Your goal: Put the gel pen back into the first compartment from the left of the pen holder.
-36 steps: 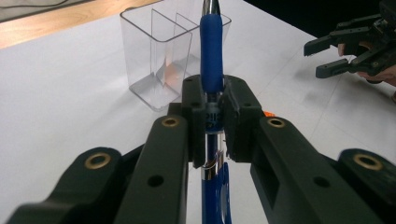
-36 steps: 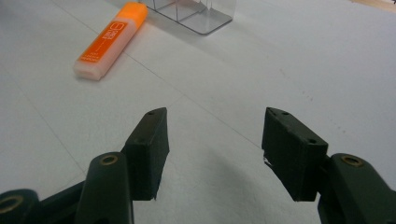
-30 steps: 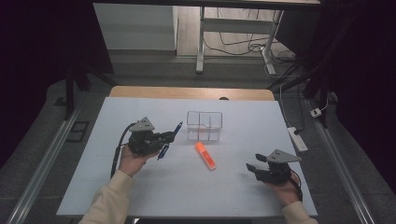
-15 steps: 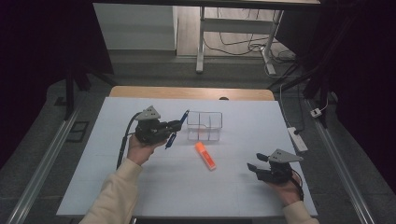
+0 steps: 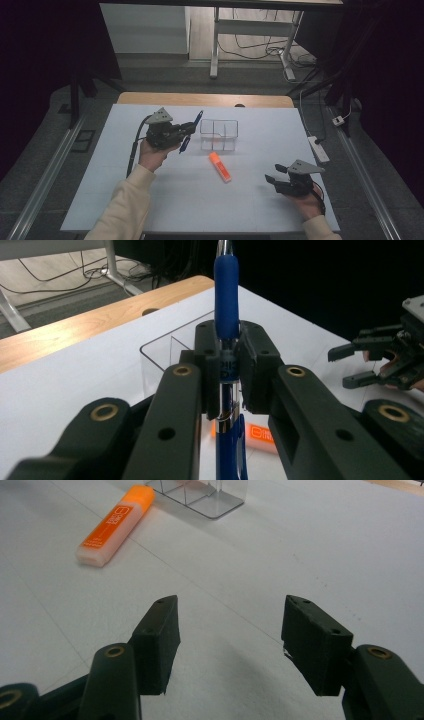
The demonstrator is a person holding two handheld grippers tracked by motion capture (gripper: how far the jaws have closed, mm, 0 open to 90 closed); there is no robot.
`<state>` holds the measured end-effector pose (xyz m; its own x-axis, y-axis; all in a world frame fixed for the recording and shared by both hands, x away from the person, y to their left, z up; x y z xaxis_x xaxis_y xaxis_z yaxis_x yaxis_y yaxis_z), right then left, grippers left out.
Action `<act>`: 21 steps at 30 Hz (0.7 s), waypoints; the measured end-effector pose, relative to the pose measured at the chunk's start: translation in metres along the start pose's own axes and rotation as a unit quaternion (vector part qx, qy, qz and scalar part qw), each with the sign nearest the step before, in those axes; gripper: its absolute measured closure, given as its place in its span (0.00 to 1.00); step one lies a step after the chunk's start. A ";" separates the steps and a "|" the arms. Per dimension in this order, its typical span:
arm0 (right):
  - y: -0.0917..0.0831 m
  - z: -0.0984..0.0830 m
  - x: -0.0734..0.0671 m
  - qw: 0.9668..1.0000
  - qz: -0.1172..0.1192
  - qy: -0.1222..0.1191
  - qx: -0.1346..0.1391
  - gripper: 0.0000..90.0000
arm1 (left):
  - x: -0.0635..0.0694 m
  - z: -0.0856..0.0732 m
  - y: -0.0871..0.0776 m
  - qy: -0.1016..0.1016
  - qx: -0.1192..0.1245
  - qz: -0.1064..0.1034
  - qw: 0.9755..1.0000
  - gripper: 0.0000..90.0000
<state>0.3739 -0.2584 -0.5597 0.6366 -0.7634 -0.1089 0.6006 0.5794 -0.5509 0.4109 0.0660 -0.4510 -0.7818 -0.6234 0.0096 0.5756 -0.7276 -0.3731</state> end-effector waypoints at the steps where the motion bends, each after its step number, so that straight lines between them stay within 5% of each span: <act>1: 0.000 0.000 0.000 1.000 0.000 0.000 0.000 0.44 | -0.001 0.000 0.001 0.000 0.000 0.000 1.000 0.89; 21: 0.002 -0.002 0.001 1.000 -0.003 0.000 -0.006 0.44 | -0.015 0.008 0.026 0.008 -0.006 0.013 1.000 0.89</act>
<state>0.3749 -0.2587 -0.5627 0.6332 -0.7668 -0.1054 0.5985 0.5714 -0.5616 0.4396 0.0539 -0.4534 -0.7705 -0.6373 -0.0149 0.5928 -0.7078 -0.3842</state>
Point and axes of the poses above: each handheld gripper's, and its own axes: y roughly forward along the jaws, z roughly out of its top, x roughly to its right, the point moved 9 cm from there along y, roughly forward along the jaws, and after that the axes turned 11 degrees about y, right-handed, at the moved point
